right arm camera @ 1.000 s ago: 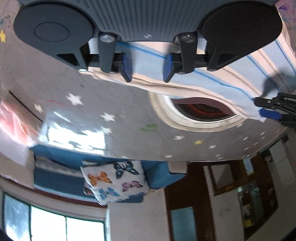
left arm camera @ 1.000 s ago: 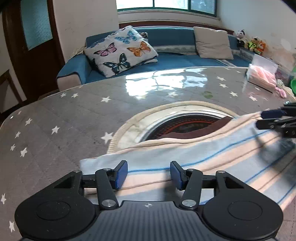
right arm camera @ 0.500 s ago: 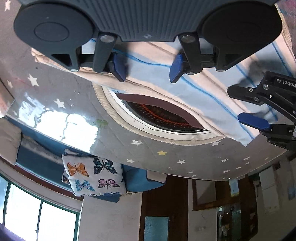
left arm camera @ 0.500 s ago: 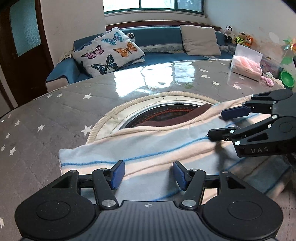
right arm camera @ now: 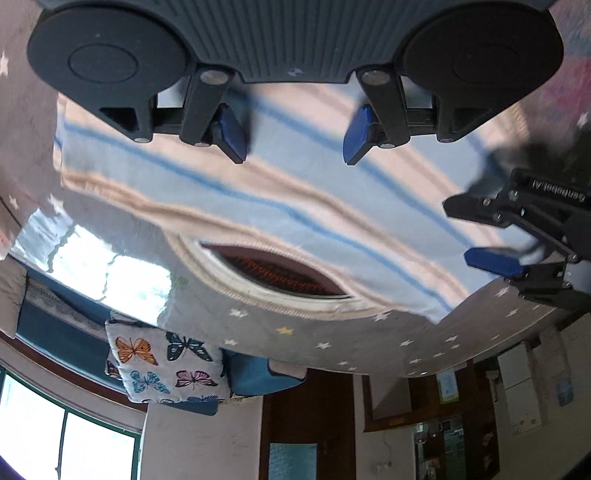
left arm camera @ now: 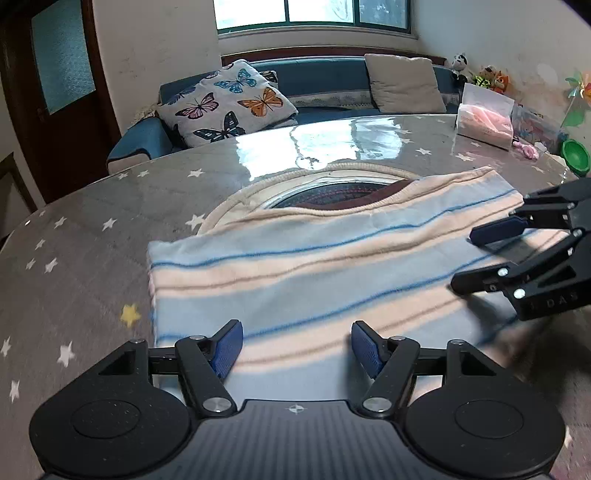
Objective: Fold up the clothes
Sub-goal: 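Lower the folded hem onto the shirt and open both grippers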
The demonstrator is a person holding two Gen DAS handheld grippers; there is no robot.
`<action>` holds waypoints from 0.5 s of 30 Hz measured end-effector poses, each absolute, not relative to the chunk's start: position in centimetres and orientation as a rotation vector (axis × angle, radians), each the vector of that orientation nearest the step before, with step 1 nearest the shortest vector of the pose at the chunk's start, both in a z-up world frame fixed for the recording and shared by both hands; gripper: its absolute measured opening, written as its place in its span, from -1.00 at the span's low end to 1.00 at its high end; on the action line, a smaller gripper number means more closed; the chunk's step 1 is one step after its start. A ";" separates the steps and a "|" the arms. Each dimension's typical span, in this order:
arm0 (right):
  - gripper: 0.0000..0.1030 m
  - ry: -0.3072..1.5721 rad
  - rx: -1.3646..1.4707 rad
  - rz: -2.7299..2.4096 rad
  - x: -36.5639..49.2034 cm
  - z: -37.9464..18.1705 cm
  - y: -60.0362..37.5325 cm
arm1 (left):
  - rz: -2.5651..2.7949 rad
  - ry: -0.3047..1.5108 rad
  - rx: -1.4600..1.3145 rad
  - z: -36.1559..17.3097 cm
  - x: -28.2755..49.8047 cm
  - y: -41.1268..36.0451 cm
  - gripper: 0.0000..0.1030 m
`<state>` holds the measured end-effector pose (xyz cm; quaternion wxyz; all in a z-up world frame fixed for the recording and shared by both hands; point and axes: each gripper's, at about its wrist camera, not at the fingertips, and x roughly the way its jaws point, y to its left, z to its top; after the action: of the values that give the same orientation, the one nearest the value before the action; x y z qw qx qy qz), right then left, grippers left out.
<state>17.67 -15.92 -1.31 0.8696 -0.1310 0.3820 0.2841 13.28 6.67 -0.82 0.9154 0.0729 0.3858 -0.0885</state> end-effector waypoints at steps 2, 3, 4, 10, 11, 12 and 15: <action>0.18 0.801 -0.275 0.598 16.7 -1.3 -16.1 | -0.179 0.788 0.148 -0.8 12.3 6.7 0.33; 0.23 0.802 -0.272 0.601 16.1 -1.2 -16.2 | -0.177 0.784 0.148 -0.8 11.8 6.7 0.33; 0.27 0.803 -0.267 0.606 15.6 -1.2 -16.4 | -0.176 0.781 0.147 -0.9 11.2 6.8 0.34; 0.28 0.797 -0.240 0.611 13.1 -1.2 -18.3 | -0.154 0.768 0.110 -0.9 8.4 8.0 0.34; 0.29 0.793 -0.239 0.610 12.7 -1.1 -18.7 | -0.149 0.769 0.098 -0.9 8.1 8.3 0.35; 0.31 0.790 -0.233 0.606 12.4 -1.0 -19.1 | -0.147 0.770 0.088 -0.9 7.7 8.5 0.35; 0.31 0.795 -0.194 0.588 11.7 -0.9 -20.6 | -0.145 0.773 0.066 -1.0 6.9 9.0 0.36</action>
<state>11.73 -20.57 -0.87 0.8758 -0.0929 0.3809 0.2816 6.88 8.96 -0.99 0.9231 0.0323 0.3766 -0.0705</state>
